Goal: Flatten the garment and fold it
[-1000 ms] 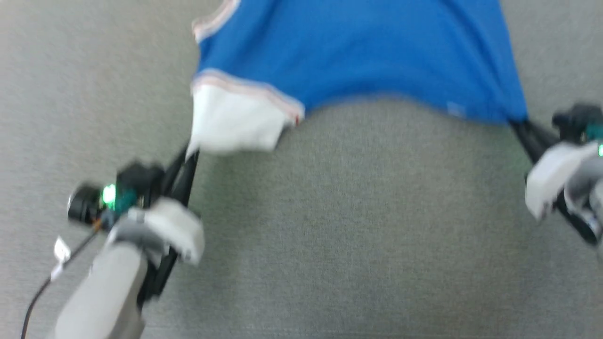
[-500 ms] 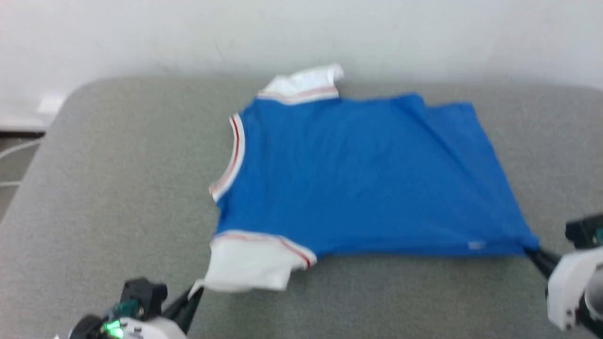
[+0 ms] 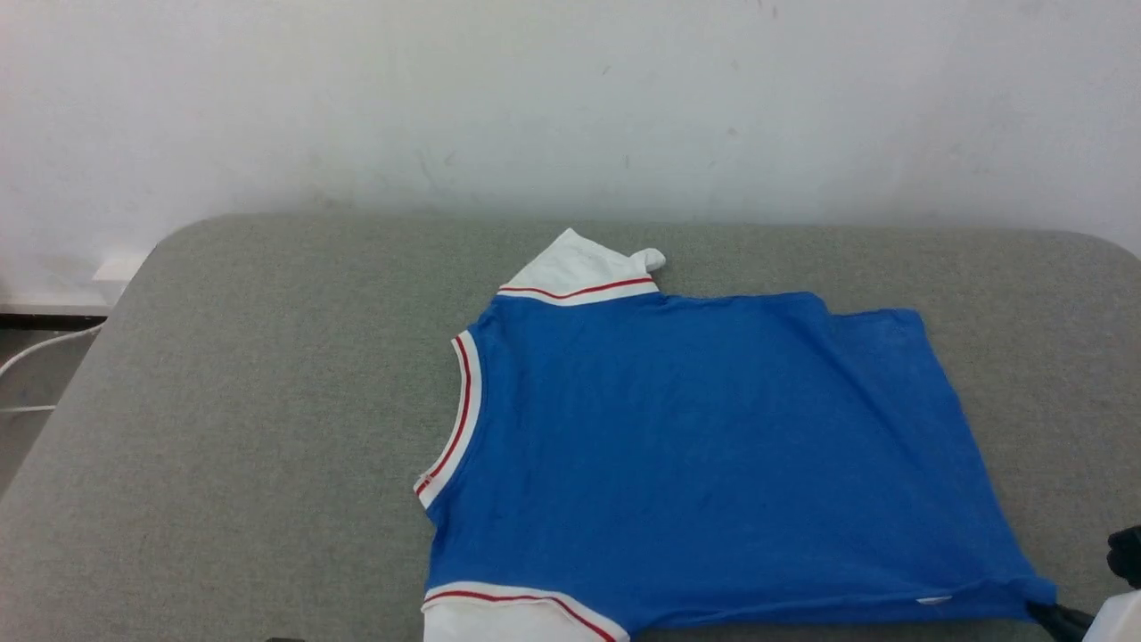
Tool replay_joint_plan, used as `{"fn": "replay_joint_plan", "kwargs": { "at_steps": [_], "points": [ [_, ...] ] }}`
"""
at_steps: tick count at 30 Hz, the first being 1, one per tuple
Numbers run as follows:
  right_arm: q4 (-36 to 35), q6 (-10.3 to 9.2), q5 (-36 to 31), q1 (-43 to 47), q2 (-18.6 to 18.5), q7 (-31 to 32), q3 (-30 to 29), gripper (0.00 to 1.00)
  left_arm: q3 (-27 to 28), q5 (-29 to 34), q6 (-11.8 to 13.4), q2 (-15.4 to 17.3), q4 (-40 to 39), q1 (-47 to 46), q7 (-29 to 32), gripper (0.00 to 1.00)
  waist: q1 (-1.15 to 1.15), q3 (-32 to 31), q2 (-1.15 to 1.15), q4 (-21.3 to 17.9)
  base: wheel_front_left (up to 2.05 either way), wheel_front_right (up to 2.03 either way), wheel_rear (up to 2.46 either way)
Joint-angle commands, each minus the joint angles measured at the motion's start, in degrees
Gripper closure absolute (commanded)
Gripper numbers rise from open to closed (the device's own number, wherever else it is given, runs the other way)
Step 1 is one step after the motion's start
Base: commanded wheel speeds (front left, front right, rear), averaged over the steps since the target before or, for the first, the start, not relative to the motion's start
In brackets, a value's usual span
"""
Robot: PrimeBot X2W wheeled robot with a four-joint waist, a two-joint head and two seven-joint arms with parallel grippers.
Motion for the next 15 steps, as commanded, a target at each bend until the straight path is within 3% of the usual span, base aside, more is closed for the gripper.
{"fn": "replay_joint_plan", "kwargs": {
  "at_steps": [1, 9, 15],
  "points": [
    [-1.31, -0.12, -1.1, 0.82, 0.91, 0.18, -1.73, 1.0, 0.41, 0.08, 0.05, -0.03, -0.29, -0.76, -1.0, 1.0, 0.01, 0.45, 0.0, -0.2, 0.0, 0.0, 0.0],
    [-9.78, -0.12, -4.79, 0.24, 4.92, -0.53, -10.44, 1.0, 3.73, 2.64, -0.86, -4.57, 0.0, -9.86, -11.27, 1.0, 0.01, 5.06, 0.0, -0.98, 0.0, 0.0, 0.0],
    [-11.26, -0.12, -8.01, -3.85, 6.76, 0.99, -13.8, 1.0, 3.7, 4.38, -1.68, -7.76, 3.9, -19.46, -13.36, 1.0, 0.01, 10.81, 0.0, -1.9, 0.0, 0.0, 0.0]
  ]
}}
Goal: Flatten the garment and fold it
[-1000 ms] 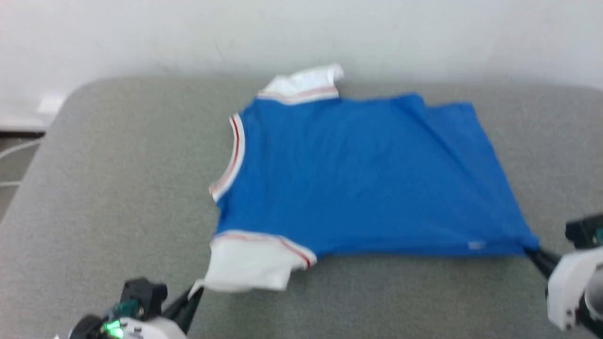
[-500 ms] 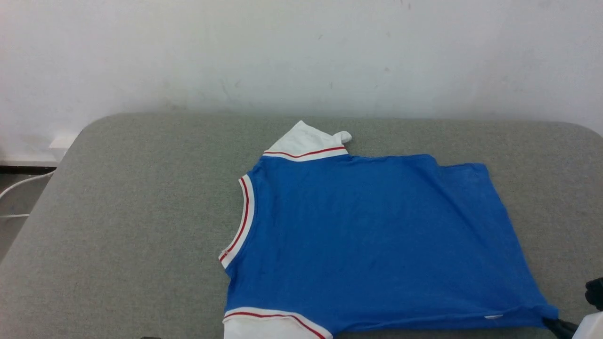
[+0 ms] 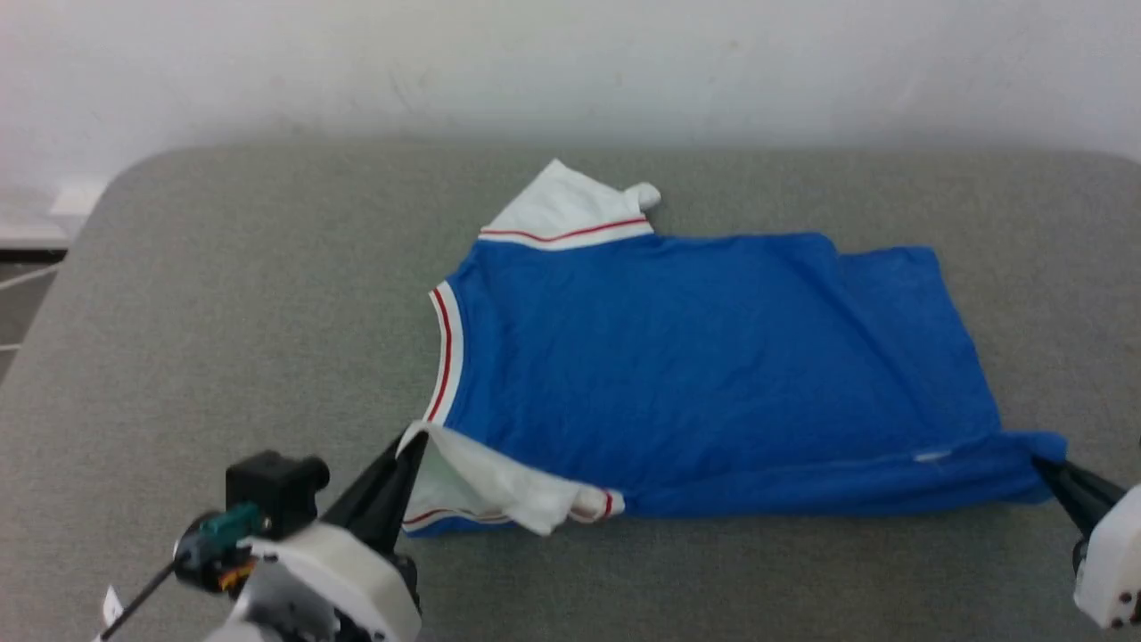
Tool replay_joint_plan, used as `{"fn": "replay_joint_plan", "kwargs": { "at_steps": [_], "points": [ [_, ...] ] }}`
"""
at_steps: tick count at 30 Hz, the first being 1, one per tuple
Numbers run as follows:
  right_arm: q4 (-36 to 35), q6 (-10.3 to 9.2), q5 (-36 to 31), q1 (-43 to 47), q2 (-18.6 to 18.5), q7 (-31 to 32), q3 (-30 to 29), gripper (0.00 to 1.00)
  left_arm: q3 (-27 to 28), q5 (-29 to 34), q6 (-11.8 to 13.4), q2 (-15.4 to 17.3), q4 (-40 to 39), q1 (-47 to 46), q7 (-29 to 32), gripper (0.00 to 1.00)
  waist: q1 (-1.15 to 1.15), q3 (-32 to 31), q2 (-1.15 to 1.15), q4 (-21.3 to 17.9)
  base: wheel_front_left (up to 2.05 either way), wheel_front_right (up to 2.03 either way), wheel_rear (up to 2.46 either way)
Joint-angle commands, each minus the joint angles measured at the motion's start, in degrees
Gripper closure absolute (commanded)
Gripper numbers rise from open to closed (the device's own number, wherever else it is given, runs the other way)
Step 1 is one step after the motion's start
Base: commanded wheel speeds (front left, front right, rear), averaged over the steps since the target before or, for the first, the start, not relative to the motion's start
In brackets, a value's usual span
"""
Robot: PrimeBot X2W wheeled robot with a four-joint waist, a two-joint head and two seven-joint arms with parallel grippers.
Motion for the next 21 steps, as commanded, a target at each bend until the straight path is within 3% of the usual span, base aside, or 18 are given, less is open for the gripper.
{"fn": "replay_joint_plan", "kwargs": {
  "at_steps": [1, 10, 21],
  "points": [
    [0.17, -0.12, -0.87, -1.98, 0.81, 0.55, -0.6, 1.0, -0.06, 1.11, -0.68, -0.43, 1.42, -3.02, -0.34, 1.0, -0.01, 4.68, 0.0, -0.99, 0.0, 0.0, 0.0],
    [4.4, -0.12, -3.94, -10.69, 2.42, 2.45, 0.05, 1.0, -0.52, 3.81, -0.51, -3.12, 11.57, -15.26, 0.06, 1.0, -0.01, 11.16, 0.0, -1.94, 0.0, 0.0, 0.0],
    [14.19, -0.12, -7.23, -19.15, 5.11, 2.08, 3.05, 1.0, -3.63, 6.55, -2.35, -7.06, 28.2, -24.96, -2.14, 1.0, -0.01, 14.84, 0.0, -1.85, 0.0, 0.0, 0.0]
  ]
}}
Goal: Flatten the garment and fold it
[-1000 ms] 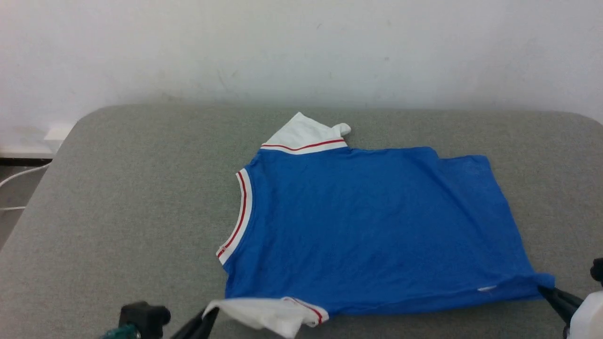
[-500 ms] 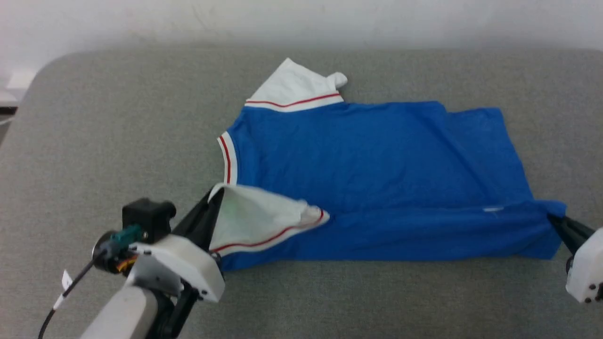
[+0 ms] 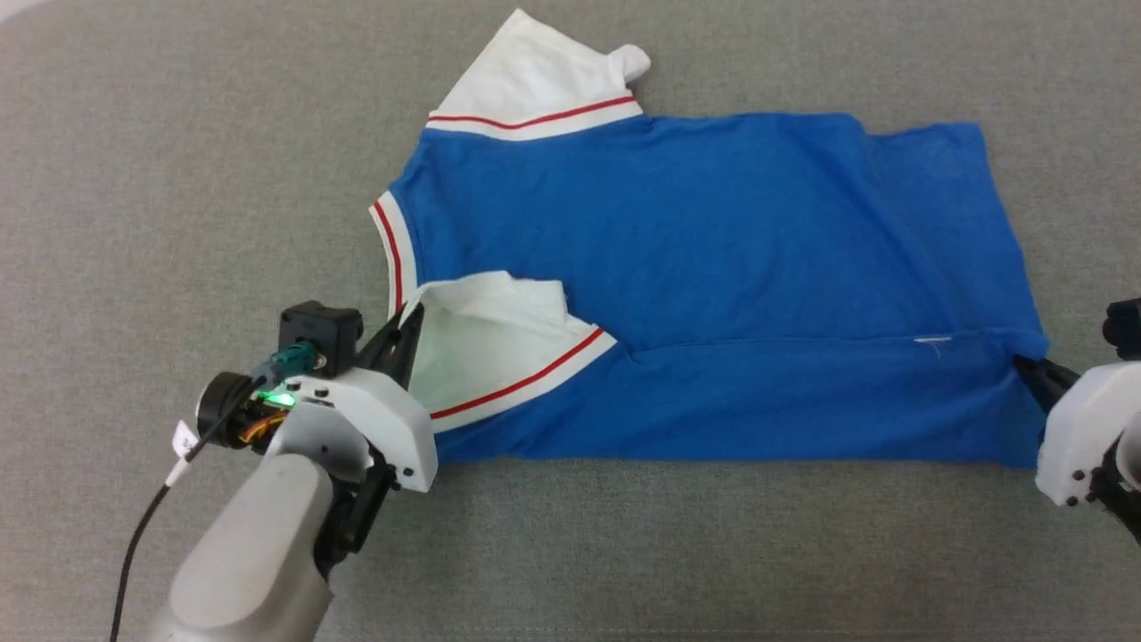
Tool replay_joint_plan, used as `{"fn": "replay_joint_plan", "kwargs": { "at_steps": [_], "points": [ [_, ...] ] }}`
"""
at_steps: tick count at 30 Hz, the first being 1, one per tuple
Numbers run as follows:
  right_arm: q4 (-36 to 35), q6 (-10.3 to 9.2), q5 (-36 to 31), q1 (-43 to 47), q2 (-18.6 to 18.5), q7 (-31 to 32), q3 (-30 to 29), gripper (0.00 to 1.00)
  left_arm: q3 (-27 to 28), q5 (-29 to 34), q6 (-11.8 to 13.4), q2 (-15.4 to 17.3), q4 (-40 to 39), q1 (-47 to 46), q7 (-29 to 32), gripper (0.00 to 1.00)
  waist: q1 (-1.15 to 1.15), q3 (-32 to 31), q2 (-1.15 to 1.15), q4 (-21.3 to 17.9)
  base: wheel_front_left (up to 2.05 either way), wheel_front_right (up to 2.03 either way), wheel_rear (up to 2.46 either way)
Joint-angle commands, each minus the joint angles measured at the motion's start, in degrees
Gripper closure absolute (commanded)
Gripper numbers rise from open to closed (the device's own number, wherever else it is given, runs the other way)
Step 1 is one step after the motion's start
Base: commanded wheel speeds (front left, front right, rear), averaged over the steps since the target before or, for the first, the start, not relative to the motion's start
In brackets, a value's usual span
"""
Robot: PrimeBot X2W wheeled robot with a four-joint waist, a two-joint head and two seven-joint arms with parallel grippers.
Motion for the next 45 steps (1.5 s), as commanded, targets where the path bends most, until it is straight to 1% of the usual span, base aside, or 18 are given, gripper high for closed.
{"fn": "replay_joint_plan", "kwargs": {
  "at_steps": [1, 2, 3, 4, 10, 13, 15, 19, 22, 24, 26, 29, 32, 37, 42, 43, 44, 45],
  "points": [
    [0.43, -0.11, -0.2, -1.05, 0.36, -0.65, 0.17, 1.0, -0.17, 0.44, -0.29, -0.43, 0.96, -0.9, -0.65, 1.0, -0.02, 0.26, 0.0, 0.09, 0.0, 0.0, 0.0],
    [1.09, -0.11, -0.17, -1.42, 0.62, -1.46, 0.42, 0.75, -0.26, 0.73, 0.03, -0.87, 2.55, -1.18, -1.36, 0.4, -0.02, 0.11, 0.0, 0.17, 0.0, 0.0, 0.0],
    [1.74, -0.11, -0.34, -1.7, 0.82, -2.44, 0.65, 0.05, -0.46, 0.92, 0.11, -1.27, 4.13, -1.35, -2.01, 0.0, -0.02, -0.17, 0.0, 0.22, 0.0, 0.0, 0.0],
    [2.4, -0.11, -0.48, -1.88, 1.03, -3.37, 0.81, 0.0, -0.44, 0.85, 0.13, -1.75, 5.52, -1.47, -2.83, 0.0, -0.02, -0.53, 0.0, 0.28, 0.0, 0.0, 0.0],
    [4.28, -0.11, -0.01, -1.01, 2.03, -7.68, 1.36, 0.0, 0.64, -0.81, 0.42, -4.13, 9.4, -0.13, -7.84, 0.0, -0.02, -4.52, 0.0, 0.61, 0.0, 0.0, 0.0],
    [3.92, -0.11, -0.5, 0.57, 2.89, -9.25, 0.25, 0.0, 2.05, -2.69, 1.45, -4.87, 8.93, 2.34, -8.88, 0.0, -0.02, -7.01, 0.0, 0.59, 0.0, 0.0, 0.0],
    [3.5, -0.11, -3.04, 2.03, 3.8, -10.53, -1.91, 0.0, 3.08, -4.27, 2.46, -5.15, 8.04, 4.59, -8.33, 0.0, -0.02, -8.59, 0.0, 0.58, 0.0, 0.0, 0.0],
    [1.01, -0.11, -7.13, 6.1, 9.28, -9.64, -7.37, 0.0, 4.6, -6.09, 5.6, -5.01, 4.0, 9.45, -6.85, 0.0, -0.02, -10.65, 0.0, 0.25, 0.0, 0.0, 0.0],
    [-2.95, -0.11, -10.11, 9.13, 13.67, -7.53, -11.59, 0.0, 4.21, -6.35, 8.03, -4.41, 0.49, 12.95, -3.65, 0.0, -0.02, -11.3, 0.0, -0.13, 0.0, 0.0, 0.0],
    [-6.44, -0.11, -11.85, 10.93, 16.11, -5.64, -13.59, 0.0, 3.89, -5.85, 10.49, -3.67, -1.57, 14.87, -1.12, 0.0, -0.02, -11.41, 0.0, -0.54, 0.0, 0.0, 0.0],
    [-10.12, -0.11, -13.27, 12.5, 18.04, -3.62, -14.8, 0.0, 3.67, -5.39, 12.93, -2.9, -3.21, 16.43, 1.51, 0.0, -0.02, -11.23, 0.0, -1.01, 0.0, 0.0, 0.0],
    [-15.11, -0.11, -14.39, 14.25, 20.02, -0.75, -15.58, 0.0, 3.14, -4.15, 15.82, -1.48, -4.72, 17.73, 4.67, 0.0, -0.02, -10.54, 0.0, -1.84, 0.0, 0.0, 0.0],
    [-19.05, -0.11, -14.86, 15.09, 21.27, 1.13, -16.13, 0.0, 3.02, -3.96, 17.5, -0.75, -5.66, 18.51, 7.0, 0.0, -0.02, -9.59, 0.0, -2.78, 0.0, 0.0, 0.0],
    [-23.02, -0.11, -15.3, 15.24, 22.74, 1.76, -17.14, 0.0, 3.15, -4.86, 17.45, -0.35, -6.4, 19.13, 8.23, 0.0, -0.02, -7.64, 0.0, -4.27, 0.0, 0.0, 0.0],
    [-24.27, -0.11, -15.96, 15.52, 22.9, 2.43, -18.02, 0.0, 2.53, -6.05, 16.24, -0.52, -4.95, 19.06, 9.75, 0.0, -0.02, -6.04, 0.0, -5.06, 0.0, 0.0, 0.0],
    [-24.29, -0.11, -16.15, 15.57, 22.91, 2.5, -18.33, 0.0, 2.17, -6.68, 15.59, -0.77, -4.42, 19.18, 10.56, 0.82, -0.02, -5.9, 0.0, -5.12, 0.0, 0.0, 0.0],
    [-24.26, -0.11, -16.31, 15.62, 22.87, 2.58, -18.55, 0.0, 1.97, -7.6, 14.9, -1.13, -3.98, 19.42, 11.41, 1.0, -0.02, -5.77, 0.0, -5.17, 0.0, 0.0, 0.0],
    [-24.21, -0.11, -16.44, 15.65, 22.79, 2.66, -18.76, 0.0, 2.16, -8.38, 14.54, -1.45, -3.77, 19.56, 11.67, 1.0, -0.02, -5.69, 0.0, -5.17, 0.0, 0.0, 0.0]
  ]
}}
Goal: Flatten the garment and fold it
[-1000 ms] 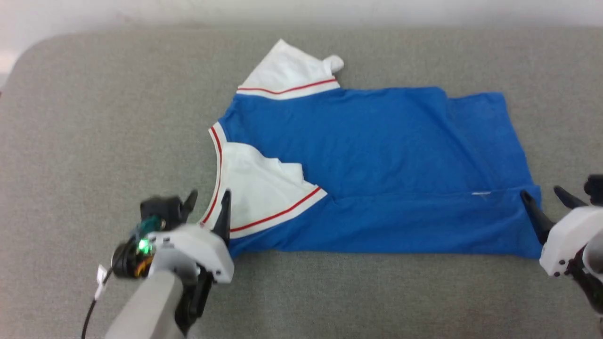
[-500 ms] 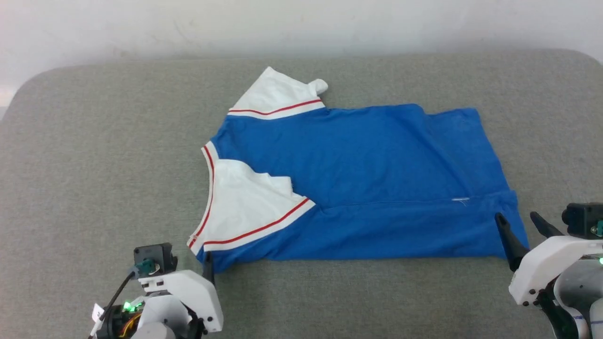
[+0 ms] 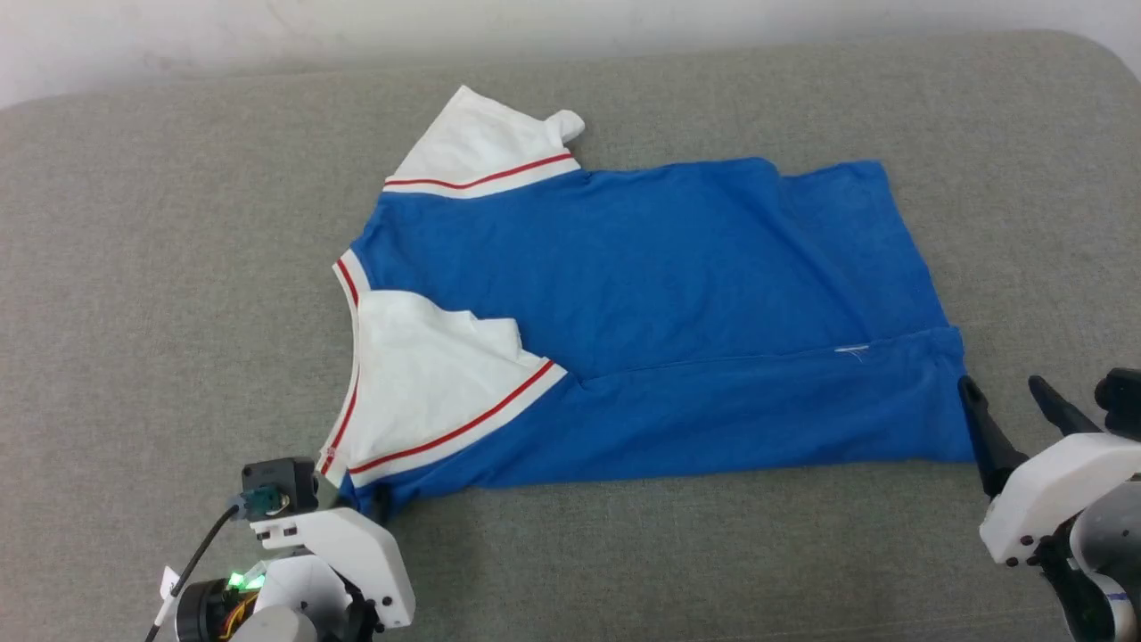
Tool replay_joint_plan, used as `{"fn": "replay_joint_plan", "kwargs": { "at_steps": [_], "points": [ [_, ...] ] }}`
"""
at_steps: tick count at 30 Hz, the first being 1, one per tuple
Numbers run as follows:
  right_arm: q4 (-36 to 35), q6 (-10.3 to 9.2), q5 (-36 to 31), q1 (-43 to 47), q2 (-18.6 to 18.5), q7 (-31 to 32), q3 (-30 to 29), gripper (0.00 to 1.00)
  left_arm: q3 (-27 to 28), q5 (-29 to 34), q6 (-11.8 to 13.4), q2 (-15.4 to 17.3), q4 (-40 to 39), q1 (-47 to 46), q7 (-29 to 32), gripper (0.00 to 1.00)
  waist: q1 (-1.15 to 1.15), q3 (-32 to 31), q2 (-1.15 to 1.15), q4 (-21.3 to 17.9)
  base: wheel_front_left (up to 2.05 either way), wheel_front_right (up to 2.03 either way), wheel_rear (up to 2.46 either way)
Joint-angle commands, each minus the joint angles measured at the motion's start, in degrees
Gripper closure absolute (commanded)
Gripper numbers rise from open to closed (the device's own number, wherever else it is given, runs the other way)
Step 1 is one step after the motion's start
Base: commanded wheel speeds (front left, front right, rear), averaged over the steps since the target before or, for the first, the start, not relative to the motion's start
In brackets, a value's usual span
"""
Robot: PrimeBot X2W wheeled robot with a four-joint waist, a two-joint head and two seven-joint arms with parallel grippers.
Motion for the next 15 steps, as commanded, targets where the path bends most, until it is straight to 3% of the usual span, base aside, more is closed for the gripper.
{"fn": "replay_joint_plan", "kwargs": {
  "at_steps": [1, 15],
  "points": [
    [-0.08, -0.09, -0.52, 0.7, -0.07, 0.07, -0.42, 0.0, -0.91, -0.82, -0.64, -1.2, 1.91, 1.43, 1.17, 1.0, 0.0, 0.29, 0.0, -0.15, 0.0, 0.0, 0.0],
    [7.33, -0.09, -4.09, 0.95, -1.07, 7.59, -3.68, 0.0, -0.07, 1.14, -0.55, -1.62, -3.6, 1.07, -6.92, 1.0, 0.0, -3.15, 0.0, 4.34, 0.0, 0.0, 0.0]
  ]
}}
